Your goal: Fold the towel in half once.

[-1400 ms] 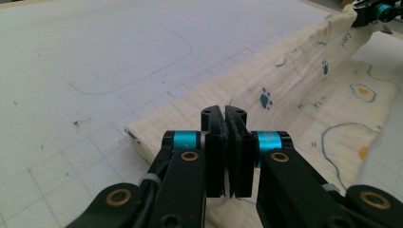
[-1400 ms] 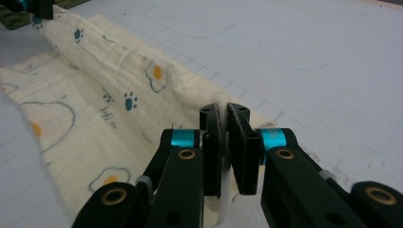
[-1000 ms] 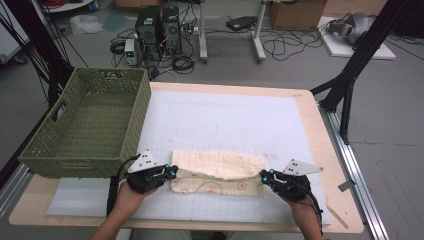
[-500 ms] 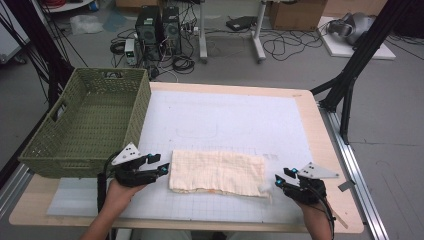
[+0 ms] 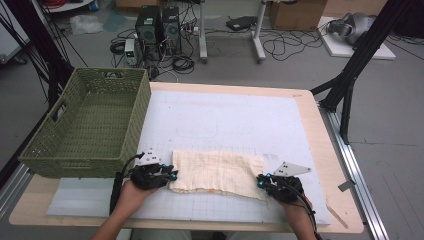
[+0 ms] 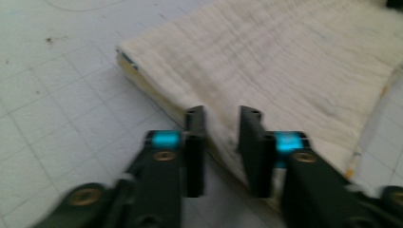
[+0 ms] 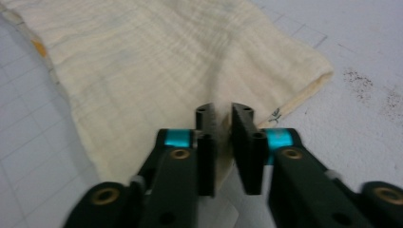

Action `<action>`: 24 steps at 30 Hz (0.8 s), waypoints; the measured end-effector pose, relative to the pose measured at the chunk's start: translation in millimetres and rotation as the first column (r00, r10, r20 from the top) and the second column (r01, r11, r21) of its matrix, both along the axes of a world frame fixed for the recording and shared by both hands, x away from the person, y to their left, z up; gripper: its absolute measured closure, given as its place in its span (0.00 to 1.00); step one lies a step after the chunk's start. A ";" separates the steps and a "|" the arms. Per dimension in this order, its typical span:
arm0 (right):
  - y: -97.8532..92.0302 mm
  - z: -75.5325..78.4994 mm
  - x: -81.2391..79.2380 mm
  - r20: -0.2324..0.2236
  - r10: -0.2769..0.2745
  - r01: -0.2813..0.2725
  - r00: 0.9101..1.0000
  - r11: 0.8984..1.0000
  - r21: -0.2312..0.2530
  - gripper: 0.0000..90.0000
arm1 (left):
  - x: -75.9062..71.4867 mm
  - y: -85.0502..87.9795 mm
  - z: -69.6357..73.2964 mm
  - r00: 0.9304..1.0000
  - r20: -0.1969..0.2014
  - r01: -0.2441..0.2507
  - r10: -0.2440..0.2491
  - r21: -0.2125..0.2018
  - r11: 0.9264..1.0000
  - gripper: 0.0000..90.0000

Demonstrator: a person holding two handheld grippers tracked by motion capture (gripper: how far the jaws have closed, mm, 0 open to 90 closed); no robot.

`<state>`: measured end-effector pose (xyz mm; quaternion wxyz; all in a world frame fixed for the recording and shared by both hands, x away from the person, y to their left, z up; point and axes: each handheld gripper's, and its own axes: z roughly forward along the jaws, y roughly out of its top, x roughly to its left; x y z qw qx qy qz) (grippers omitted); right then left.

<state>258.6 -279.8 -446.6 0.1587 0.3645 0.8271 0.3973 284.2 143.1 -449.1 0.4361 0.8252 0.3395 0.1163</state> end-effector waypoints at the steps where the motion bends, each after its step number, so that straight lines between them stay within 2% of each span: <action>1: -0.2 1.2 -1.0 0.015 0.000 0.000 1.000 1.000 -0.009 0.95 | -1.0 -0.2 1.5 1.000 0.005 0.003 -0.003 0.003 1.000 0.94; 4: -1.4 3.5 -1.3 0.033 -0.013 0.013 0.999 1.000 -0.013 0.94 | -3.0 3.8 9.6 1.000 0.003 -0.004 0.004 -0.036 0.999 0.95; 6: -1.8 6.2 -1.7 0.039 -0.024 0.024 0.999 1.000 -0.018 0.93 | -4.7 7.5 13.4 1.000 -0.001 -0.012 0.012 -0.079 0.997 0.94; 9: -0.1 7.9 -1.5 0.050 -0.029 0.032 0.998 0.998 -0.059 0.94 | -8.0 10.5 13.7 1.000 -0.015 -0.001 -0.001 -0.103 0.995 0.94; 12: 0.7 6.7 0.4 0.049 -0.051 0.055 0.997 0.994 -0.098 0.95 | -11.3 8.7 11.0 0.999 -0.032 0.021 -0.024 -0.080 0.997 0.95; 15: 0.9 5.6 1.7 0.040 -0.082 0.087 0.996 0.985 -0.147 0.93 | -13.1 6.0 8.3 0.998 -0.044 0.037 -0.038 -0.022 0.999 0.94; 16: 1.0 5.7 1.7 0.046 -0.082 0.088 0.996 0.984 -0.156 0.89 | -12.6 5.8 7.5 0.998 -0.051 0.038 -0.038 -0.007 0.999 0.92; 17: 1.0 6.4 1.4 0.050 -0.098 0.105 0.994 0.980 -0.168 0.86 | -12.2 6.2 7.3 0.998 -0.052 0.027 -0.027 0.002 1.000 0.87; 18: -0.5 7.8 1.5 0.056 -0.099 0.107 0.993 0.982 -0.154 0.81 | -10.8 7.6 8.1 0.999 -0.054 0.009 -0.009 -0.001 1.000 0.78; 19: -2.5 10.0 1.6 0.068 -0.112 0.120 0.991 0.983 -0.138 0.80 | -8.4 10.4 10.5 0.999 -0.052 -0.012 0.011 -0.025 1.000 0.68; 22: -6.0 17.8 3.8 0.103 -0.138 0.148 0.985 0.984 -0.098 0.70 | -1.0 17.0 17.4 0.998 -0.025 -0.068 0.066 -0.079 0.995 0.57; 24: -6.1 21.6 9.6 0.119 -0.153 0.163 0.981 0.984 -0.073 0.60 | 8.4 20.3 21.4 0.995 -0.020 -0.100 0.098 -0.096 0.990 0.52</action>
